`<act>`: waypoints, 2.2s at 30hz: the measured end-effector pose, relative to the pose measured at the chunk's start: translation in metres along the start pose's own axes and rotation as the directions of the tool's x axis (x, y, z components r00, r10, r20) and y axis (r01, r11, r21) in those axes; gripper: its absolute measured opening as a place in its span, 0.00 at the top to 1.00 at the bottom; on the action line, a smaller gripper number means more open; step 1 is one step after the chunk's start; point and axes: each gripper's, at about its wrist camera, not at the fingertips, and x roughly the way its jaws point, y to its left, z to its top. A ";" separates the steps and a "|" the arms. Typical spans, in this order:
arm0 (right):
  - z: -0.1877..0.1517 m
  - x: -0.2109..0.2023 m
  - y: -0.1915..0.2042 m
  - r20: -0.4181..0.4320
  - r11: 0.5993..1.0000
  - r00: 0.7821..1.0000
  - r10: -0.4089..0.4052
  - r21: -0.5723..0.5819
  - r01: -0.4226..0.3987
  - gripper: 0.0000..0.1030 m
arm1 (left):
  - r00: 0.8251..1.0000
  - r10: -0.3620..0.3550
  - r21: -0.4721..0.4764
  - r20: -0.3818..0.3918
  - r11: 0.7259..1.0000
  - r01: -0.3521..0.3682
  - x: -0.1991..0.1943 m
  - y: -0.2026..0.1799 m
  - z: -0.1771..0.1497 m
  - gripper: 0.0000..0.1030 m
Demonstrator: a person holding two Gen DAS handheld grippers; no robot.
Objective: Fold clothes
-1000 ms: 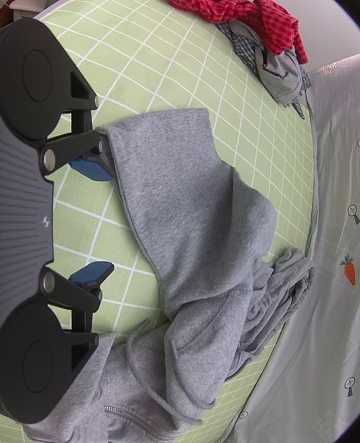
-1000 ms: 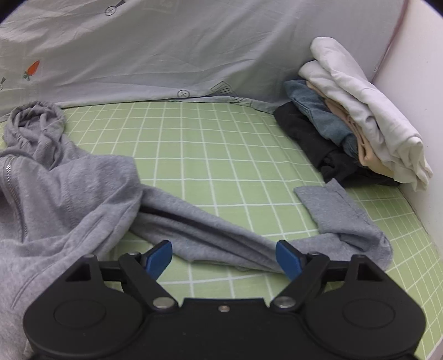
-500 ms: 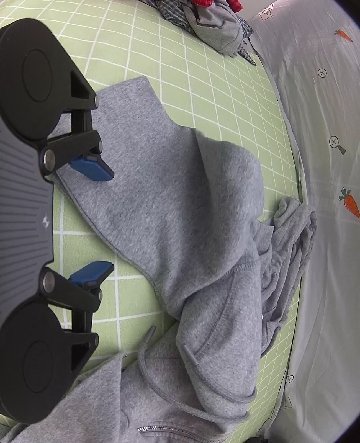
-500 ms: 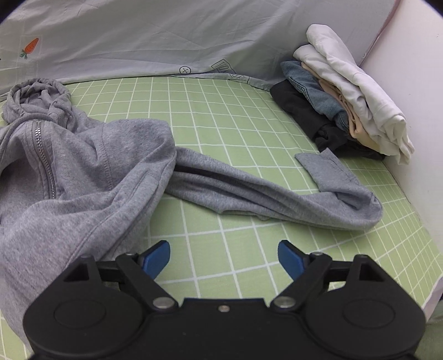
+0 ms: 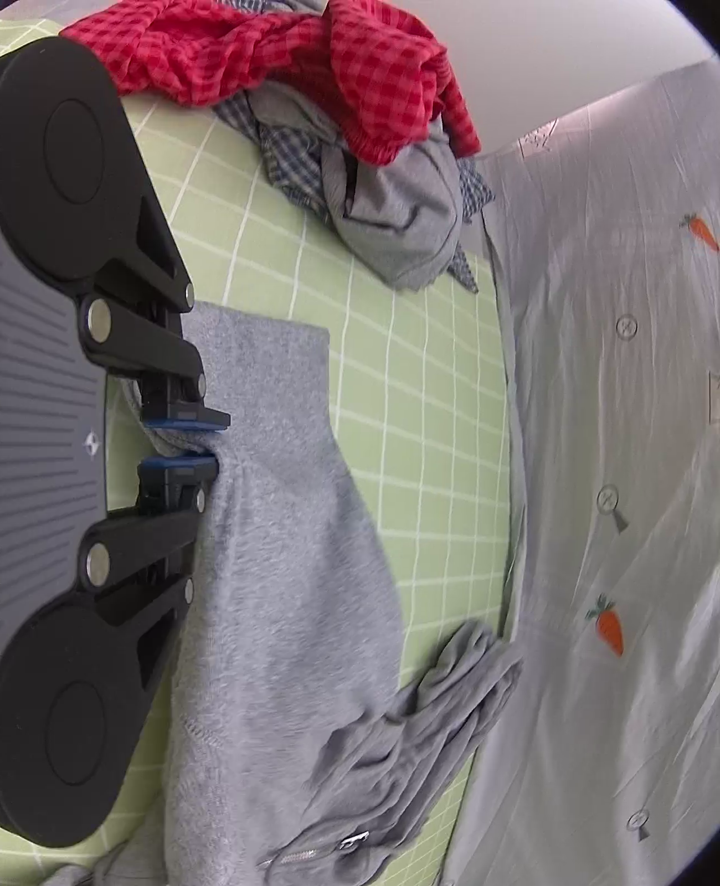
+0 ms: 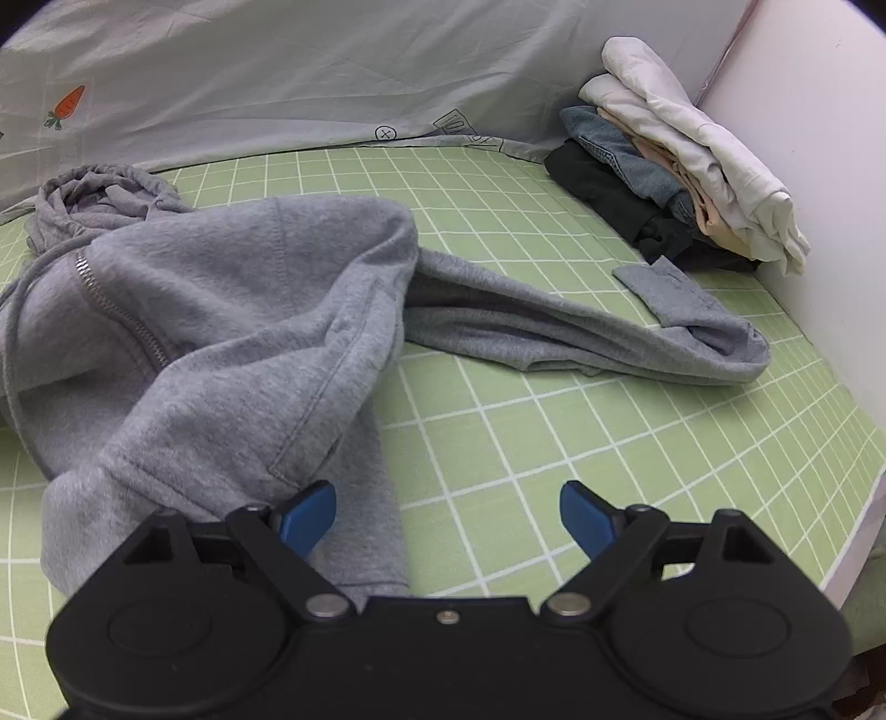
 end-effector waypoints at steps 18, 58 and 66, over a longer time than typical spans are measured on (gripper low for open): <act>0.004 -0.024 0.008 0.064 0.983 0.984 0.168 0.066 -0.172 0.16 | 0.984 -0.121 -0.074 -0.132 0.991 0.112 -0.024 -0.012 -0.048 0.61; 0.092 0.067 -0.105 0.054 0.882 0.904 0.424 0.201 -0.426 0.55 | 0.973 -0.142 -0.054 -0.181 0.989 0.134 -0.098 -0.134 -0.087 0.49; 0.065 0.068 -0.112 0.042 0.882 0.890 0.454 0.122 -0.455 0.37 | 0.916 -0.337 -0.010 -0.217 0.939 0.343 -0.089 -0.195 -0.091 0.36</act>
